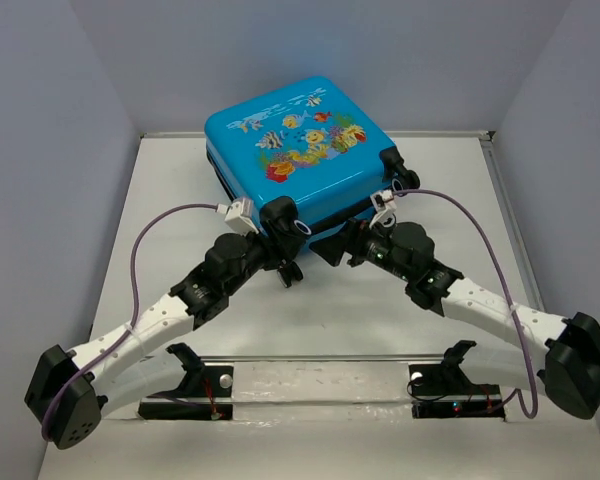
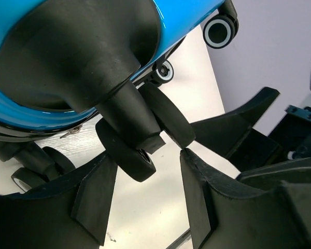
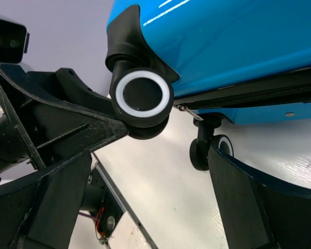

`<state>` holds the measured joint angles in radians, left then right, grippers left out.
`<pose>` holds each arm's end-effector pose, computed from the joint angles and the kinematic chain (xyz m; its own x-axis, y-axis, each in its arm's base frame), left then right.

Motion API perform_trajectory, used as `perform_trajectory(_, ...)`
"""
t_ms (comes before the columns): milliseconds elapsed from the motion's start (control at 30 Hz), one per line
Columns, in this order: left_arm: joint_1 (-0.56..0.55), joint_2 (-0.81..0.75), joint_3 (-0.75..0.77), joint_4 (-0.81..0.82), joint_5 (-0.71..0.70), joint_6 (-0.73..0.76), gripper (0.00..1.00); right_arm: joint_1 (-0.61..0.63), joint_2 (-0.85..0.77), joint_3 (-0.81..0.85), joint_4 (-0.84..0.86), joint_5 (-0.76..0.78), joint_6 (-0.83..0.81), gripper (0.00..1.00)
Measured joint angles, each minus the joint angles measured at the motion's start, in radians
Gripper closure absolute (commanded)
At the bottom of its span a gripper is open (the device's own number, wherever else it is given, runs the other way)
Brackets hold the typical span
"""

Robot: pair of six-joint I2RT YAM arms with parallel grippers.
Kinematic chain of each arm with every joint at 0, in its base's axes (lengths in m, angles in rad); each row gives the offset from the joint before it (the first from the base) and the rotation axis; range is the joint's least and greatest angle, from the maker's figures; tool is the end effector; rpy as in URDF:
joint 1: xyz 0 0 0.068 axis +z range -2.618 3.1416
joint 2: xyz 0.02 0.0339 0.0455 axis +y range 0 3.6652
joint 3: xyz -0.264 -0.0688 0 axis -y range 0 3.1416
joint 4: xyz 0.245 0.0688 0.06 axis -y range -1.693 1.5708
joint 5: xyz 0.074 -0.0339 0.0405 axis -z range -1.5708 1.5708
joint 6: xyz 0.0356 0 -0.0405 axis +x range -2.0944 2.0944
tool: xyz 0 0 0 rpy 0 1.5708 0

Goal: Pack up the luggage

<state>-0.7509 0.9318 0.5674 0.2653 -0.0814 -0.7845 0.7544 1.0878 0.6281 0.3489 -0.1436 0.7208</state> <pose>0.1641 -0.1492 0.2833 -0.4898 -0.5060 -0.7100 0.3883 0.6025 -0.6973 0.1802 0.1764 0.2803 -0.5763 0.3548 -0.7362 -0.5339 0.5186 0.6678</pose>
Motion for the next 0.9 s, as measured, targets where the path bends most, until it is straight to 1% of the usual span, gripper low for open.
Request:
perform_trajectory(67,0.0,0.01,0.0,0.009,0.008,0.0,0.44,-0.013,0.042,0.002,0.031,-0.045,-0.001,0.0)
perform_trajectory(100,0.0,0.014,0.0,0.013,0.014,0.0,0.51,-0.016,0.066,0.005,0.046,-0.074,0.002,0.0)
perform_trajectory(133,0.0,0.016,0.0,0.016,0.018,-0.002,0.55,-0.018,0.088,0.008,0.063,-0.09,0.01,0.0)
perform_trajectory(267,0.014,0.023,-0.001,0.014,0.029,-0.01,0.66,-0.033,0.165,0.013,0.135,-0.164,0.058,0.0)
perform_trajectory(367,0.02,0.024,-0.005,0.017,0.032,-0.021,0.73,-0.048,0.196,0.021,0.18,-0.2,0.087,0.0)
perform_trajectory(400,0.02,0.024,-0.007,0.021,0.033,-0.026,0.78,-0.05,0.204,0.026,0.198,-0.213,0.098,0.0)
perform_trajectory(467,0.021,0.024,-0.02,0.044,0.037,-0.033,0.86,-0.055,0.216,0.037,0.233,-0.234,0.117,0.0)
perform_trajectory(533,0.024,0.024,-0.027,0.06,0.042,-0.035,0.89,-0.061,0.227,0.046,0.276,-0.262,0.143,0.0)
perform_trajectory(567,0.026,0.024,-0.035,0.074,0.045,-0.038,0.93,-0.061,0.235,0.049,0.303,-0.276,0.159,0.0)
perform_trajectory(600,0.027,0.024,-0.043,0.09,0.047,-0.042,0.94,-0.062,0.244,0.053,0.316,-0.281,0.168,0.0)
perform_trajectory(733,0.03,0.022,-0.096,0.189,0.055,-0.057,0.94,-0.074,0.303,0.054,0.377,-0.299,0.233,0.0)
perform_trajectory(800,0.033,0.02,-0.127,0.239,0.058,-0.064,0.94,-0.075,0.317,0.054,0.383,-0.299,0.246,0.0)
perform_trajectory(900,0.034,0.019,-0.188,0.359,0.071,-0.085,0.94,-0.075,0.309,0.054,0.372,-0.28,0.246,0.0)
